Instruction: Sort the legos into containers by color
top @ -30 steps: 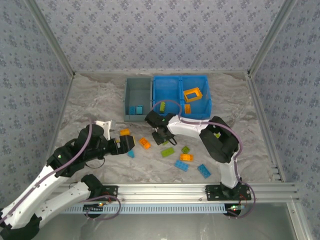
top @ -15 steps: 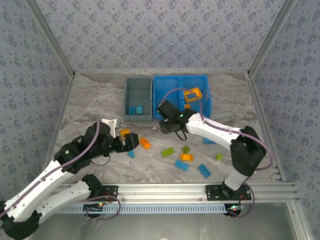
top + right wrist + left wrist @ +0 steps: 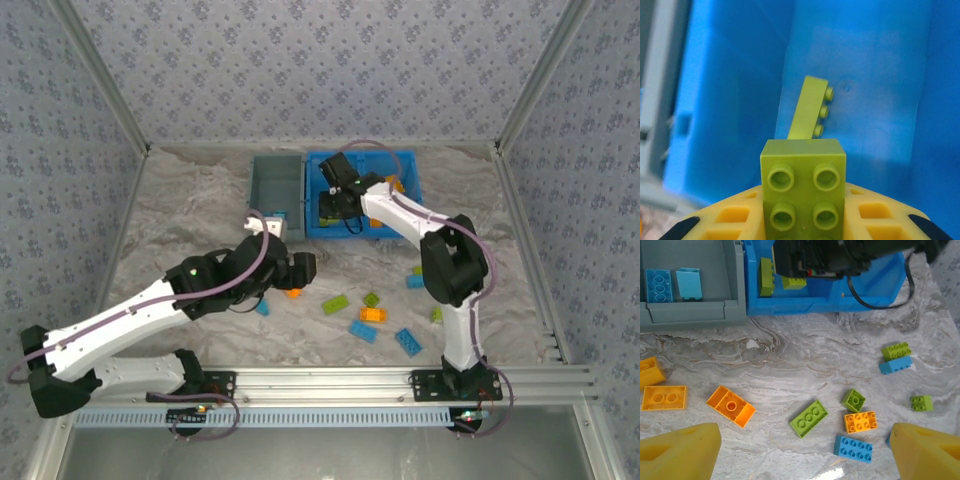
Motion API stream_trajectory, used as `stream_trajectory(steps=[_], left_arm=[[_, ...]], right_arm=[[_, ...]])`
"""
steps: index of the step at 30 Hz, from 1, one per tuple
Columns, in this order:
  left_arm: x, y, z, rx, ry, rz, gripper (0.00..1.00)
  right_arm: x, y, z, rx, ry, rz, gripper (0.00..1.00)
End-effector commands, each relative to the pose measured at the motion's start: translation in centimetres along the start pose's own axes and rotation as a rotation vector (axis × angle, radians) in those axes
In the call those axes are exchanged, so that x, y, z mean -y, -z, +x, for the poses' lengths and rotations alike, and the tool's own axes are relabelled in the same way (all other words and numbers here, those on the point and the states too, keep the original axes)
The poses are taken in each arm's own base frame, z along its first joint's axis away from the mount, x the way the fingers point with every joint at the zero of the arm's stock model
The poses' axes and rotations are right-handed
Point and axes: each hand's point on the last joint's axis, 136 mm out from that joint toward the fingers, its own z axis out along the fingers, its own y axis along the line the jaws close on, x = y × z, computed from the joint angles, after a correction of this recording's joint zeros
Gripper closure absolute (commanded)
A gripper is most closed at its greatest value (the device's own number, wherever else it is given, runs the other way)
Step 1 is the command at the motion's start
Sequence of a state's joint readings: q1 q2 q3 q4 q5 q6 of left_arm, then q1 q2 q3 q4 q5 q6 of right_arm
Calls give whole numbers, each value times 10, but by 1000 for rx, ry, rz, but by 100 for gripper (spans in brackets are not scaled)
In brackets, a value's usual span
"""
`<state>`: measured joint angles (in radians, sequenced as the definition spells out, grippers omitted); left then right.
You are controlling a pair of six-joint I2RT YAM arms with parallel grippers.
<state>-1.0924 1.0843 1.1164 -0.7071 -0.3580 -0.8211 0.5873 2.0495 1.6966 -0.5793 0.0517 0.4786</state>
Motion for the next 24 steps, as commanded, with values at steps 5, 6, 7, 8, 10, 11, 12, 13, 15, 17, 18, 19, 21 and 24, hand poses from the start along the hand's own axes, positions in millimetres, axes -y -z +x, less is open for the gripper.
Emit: stream_trajectory(steps=[5,6,7,8,10,11,12,13,15,17,18,19,21,24], left_arm=[[4,3,-7,34,-31,-29,12],[3,3,-7,36,-33,-31,12],[3,4,-8,37,-34,-30,12],[3,4,-7,35,-36,-31,12],[1,4,-6,29,-40,-41,12],[0,4,-5,28,-40,-45,12],[-1,4,-4,25,-39,-50,12],[-3,4,-3,21,-38,-53,12],[-6,4,-1,16,-33,-63,12],[-11,6,1,15,-28,-76,12],[-13,6,2,12,-29,-82,12],[-16,8,3,11,-29,-91,13],[-23,10,5,7,-32,-117,13],[-35,15,8,-6,-30,-153,13]], right_arm=[[16,-25,2,-94,-87,37,69],[14,-28,3,-100,-83,34,67],[13,-30,3,-104,-81,29,65],[11,-30,3,-105,-77,27,62],[8,-27,-1,-96,-70,18,56],[7,-23,-3,-87,-67,14,53],[4,-17,-7,-73,-61,8,50],[0,-9,-11,-56,-54,3,48],[-4,8,-20,-19,-39,2,45],[-8,28,-28,20,-27,3,44],[-10,40,-32,41,-19,3,44],[-11,53,-36,69,-9,8,45],[-15,81,-43,125,8,8,46],[-18,125,-46,214,37,-1,47]])
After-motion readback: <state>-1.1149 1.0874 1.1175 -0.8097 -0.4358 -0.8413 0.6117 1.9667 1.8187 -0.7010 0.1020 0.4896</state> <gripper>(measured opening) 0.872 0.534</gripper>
